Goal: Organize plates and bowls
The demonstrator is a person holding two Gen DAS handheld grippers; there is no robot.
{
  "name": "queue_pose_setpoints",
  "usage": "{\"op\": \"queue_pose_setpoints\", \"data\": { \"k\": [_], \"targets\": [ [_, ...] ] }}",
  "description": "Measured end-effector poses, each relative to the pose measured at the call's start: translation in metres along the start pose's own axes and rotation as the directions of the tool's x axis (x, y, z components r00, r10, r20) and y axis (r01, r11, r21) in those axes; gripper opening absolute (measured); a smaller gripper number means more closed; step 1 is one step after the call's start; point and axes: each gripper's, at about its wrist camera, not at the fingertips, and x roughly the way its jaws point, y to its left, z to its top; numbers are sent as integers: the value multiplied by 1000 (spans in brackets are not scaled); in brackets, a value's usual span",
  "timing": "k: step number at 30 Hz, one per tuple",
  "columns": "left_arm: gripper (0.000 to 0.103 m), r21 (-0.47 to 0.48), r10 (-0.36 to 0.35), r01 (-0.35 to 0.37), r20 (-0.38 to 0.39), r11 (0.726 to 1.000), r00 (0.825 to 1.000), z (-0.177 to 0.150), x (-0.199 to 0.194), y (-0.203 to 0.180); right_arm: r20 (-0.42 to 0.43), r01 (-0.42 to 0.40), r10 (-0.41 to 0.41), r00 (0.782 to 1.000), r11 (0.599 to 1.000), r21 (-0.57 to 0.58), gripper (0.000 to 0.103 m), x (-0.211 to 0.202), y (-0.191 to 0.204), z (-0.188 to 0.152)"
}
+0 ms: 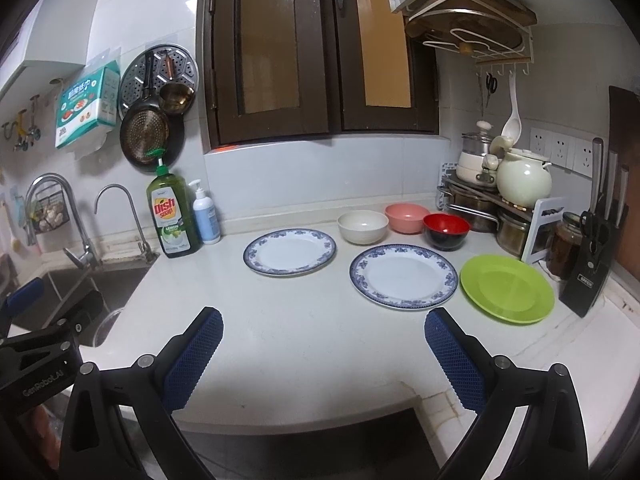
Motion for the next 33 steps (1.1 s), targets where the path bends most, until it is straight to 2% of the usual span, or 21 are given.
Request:
{"op": "queue_pose_setpoints", "data": {
  "k": [18, 33],
  "targets": [
    [103, 15, -40, 40, 1, 999, 999, 3, 8, -7, 11, 47, -47, 999, 999, 4, 102, -3, -4, 2],
    [103, 19, -39, 39, 4, 999, 999, 2, 8, -6, 8, 49, -50, 999, 999, 2, 102, -2, -5, 3]
  ]
}}
